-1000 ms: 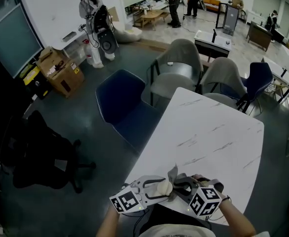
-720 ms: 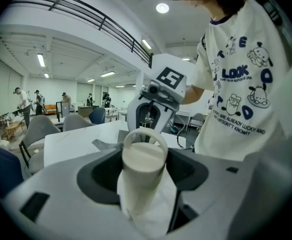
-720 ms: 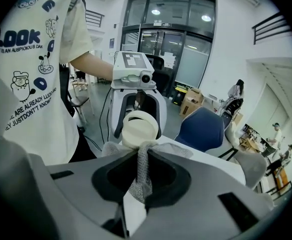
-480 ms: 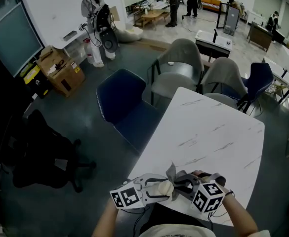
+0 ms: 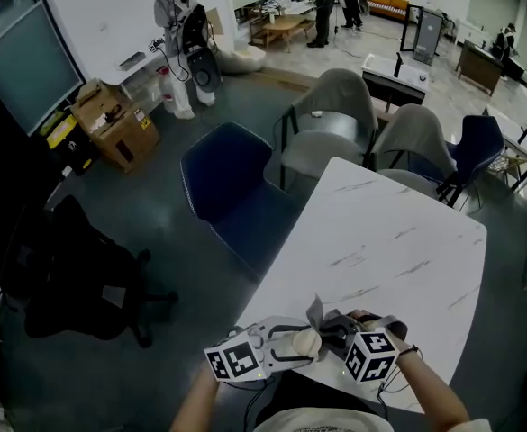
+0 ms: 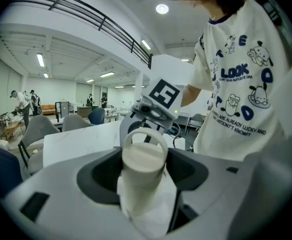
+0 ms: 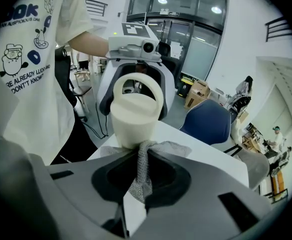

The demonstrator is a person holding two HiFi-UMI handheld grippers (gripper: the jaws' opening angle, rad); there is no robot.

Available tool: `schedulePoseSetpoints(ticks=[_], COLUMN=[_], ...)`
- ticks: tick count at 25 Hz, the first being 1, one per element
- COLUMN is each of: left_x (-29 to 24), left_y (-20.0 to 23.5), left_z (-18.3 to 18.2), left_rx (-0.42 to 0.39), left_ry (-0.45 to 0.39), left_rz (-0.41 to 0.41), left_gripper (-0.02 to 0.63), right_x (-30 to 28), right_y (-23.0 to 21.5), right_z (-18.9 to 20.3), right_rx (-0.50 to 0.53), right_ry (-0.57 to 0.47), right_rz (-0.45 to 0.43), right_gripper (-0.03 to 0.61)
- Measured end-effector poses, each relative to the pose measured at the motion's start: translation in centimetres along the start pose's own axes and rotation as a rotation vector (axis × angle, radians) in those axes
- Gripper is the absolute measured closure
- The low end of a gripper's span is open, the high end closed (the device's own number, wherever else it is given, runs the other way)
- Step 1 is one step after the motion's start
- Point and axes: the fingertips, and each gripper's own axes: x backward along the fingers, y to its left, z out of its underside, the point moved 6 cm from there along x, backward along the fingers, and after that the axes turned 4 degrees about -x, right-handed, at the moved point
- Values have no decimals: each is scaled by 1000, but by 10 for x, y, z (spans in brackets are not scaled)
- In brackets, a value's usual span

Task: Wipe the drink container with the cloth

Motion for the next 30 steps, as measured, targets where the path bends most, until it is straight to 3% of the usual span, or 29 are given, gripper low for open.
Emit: schedulePoseSetpoints(ticks=[7,14,30], left_x=[0,-1,-1], left_y=[-1,-2,-4], left_z=[1,1,2], left_rx=[-1,3,9], left_ry=[-14,-24,-34], left_rz=[-20,-34,-75], left_gripper=[333,333,333], right_x=[-21,-40,-71], right_y=[5,12,15], right_z=[14,25,44], right_rx=[-50,-12,-106], right_ry=[10,53,79], right_rz=[-1,-17,-72], right_gripper=[522,522,522])
